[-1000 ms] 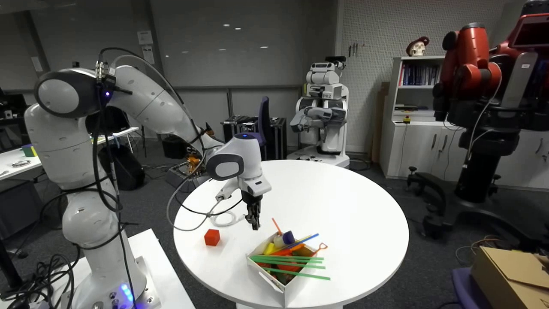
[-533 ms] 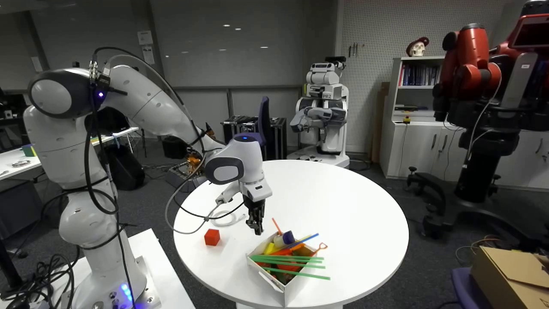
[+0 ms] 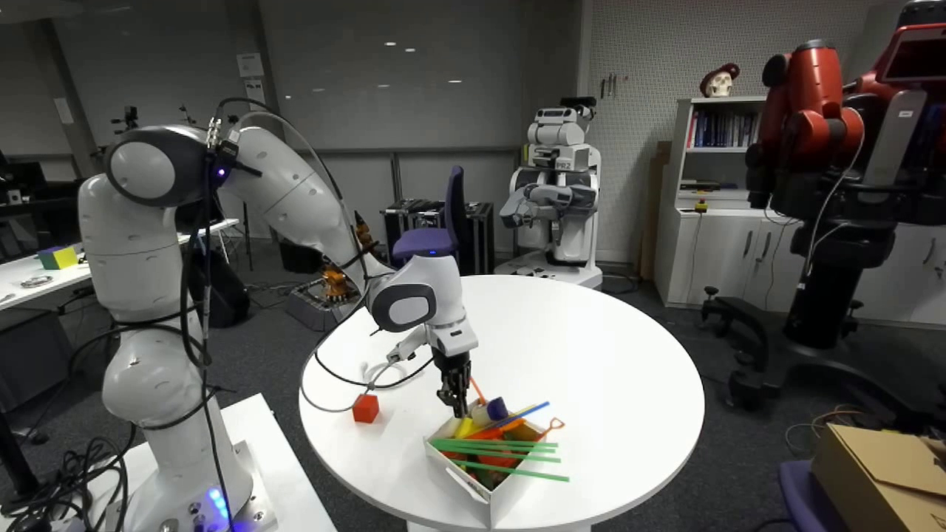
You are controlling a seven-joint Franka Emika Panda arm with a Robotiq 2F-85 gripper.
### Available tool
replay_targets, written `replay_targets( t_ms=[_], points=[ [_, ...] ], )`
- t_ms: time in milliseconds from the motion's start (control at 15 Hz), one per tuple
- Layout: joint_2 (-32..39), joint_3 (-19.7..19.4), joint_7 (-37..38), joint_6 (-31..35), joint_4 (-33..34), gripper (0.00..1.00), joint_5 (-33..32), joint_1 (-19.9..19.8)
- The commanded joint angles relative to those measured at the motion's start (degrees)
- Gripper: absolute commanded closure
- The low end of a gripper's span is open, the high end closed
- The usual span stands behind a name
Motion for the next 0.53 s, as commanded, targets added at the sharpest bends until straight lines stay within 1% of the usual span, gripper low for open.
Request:
replay_targets(
  t_ms=[0,67,133,200,267,400,467],
  points=[
    [3.6,-1.4,2.7,0.7,2.9,0.96,-3.1,1.4],
    [4.3,-1.6,2.8,0.5,3.4,0.96,-3.4,1.8],
    [4.9,-1.9,2.8,0.5,3.8,0.61,-3.5,2.1],
    [5.1,-2.1,2.4,0.2,4.0,0.59,-3.2,2.4],
    [5.2,-2.2,2.0,0.2,4.2,0.53,-2.8,2.7],
    [5.2,-2.5,2.0,0.4,4.0,0.36,-2.8,3.3],
    [5.0,-2.5,1.8,0.3,3.9,0.29,-2.8,3.4]
  ],
)
